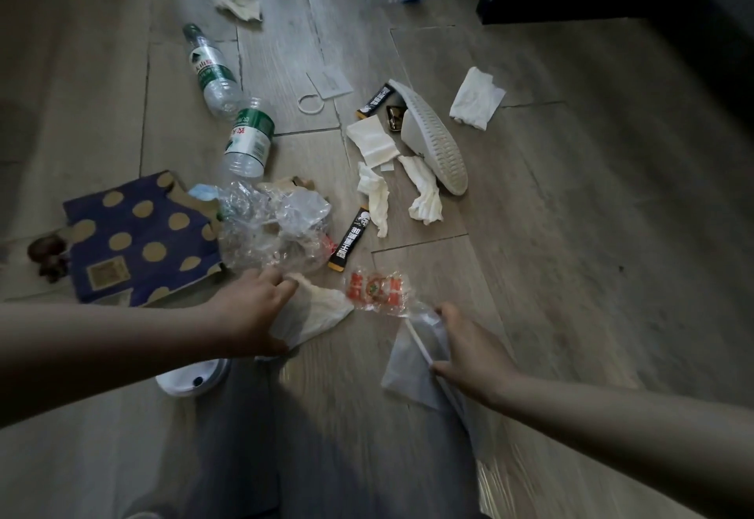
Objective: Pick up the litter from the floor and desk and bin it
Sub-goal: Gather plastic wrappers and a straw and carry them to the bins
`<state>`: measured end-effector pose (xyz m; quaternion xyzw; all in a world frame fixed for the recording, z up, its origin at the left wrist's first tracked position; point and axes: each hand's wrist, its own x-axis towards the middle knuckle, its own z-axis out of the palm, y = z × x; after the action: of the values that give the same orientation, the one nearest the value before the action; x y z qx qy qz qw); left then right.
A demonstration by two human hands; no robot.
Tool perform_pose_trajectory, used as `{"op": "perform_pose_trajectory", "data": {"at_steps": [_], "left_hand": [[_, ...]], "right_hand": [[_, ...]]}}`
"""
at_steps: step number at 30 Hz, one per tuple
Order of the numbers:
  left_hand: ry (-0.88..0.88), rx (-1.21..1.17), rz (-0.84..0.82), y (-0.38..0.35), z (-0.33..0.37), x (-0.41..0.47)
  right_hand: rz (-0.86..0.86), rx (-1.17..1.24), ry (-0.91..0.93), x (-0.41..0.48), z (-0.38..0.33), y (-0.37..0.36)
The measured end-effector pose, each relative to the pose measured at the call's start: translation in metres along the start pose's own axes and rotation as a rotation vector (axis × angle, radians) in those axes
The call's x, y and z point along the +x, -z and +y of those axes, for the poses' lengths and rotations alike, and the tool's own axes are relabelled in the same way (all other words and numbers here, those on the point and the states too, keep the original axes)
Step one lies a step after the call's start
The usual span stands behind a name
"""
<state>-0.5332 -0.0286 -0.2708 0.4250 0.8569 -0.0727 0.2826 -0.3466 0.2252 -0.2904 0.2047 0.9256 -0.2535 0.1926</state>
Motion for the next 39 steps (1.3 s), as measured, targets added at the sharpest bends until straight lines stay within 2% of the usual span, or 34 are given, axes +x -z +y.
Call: {"op": "perform_pose_trajectory", "data": {"at_steps": [11, 15, 19, 26, 30, 33, 39], "left_hand": [[0.030, -0.008, 0.011, 0.000, -0.026, -0.018], [0.047, -0.061, 0.180, 0.003, -0.030, -0.022], [0.147, -0.136, 0.370, 0.010, -0.040, -0.020], [0.256, -0.366, 0.280, 0.017, -0.049, 0.004], [0.366, -0.465, 0.220, 0.025, -0.050, 0.028], [0.406, -0.499, 0.227, 0.029, -0.045, 0.043], [0.422, -0.438, 0.252, 0.033, -0.038, 0.059]], "right_hand": [[-0.107, -0.077, 0.084, 0.009, -0.027, -0.009], [-0.044, -0.074, 0.080, 0.030, -0.037, -0.001], [0.018, -0.114, 0.010, 0.052, -0.032, 0.019], [0.005, 0.141, -0.134, 0.049, -0.021, 0.028], [-0.049, 0.249, -0.347, 0.035, -0.028, 0.021], [-0.100, 0.234, -0.427, 0.037, -0.038, 0.013], [-0.126, 0.100, -0.374, 0.041, -0.056, -0.010]]}}
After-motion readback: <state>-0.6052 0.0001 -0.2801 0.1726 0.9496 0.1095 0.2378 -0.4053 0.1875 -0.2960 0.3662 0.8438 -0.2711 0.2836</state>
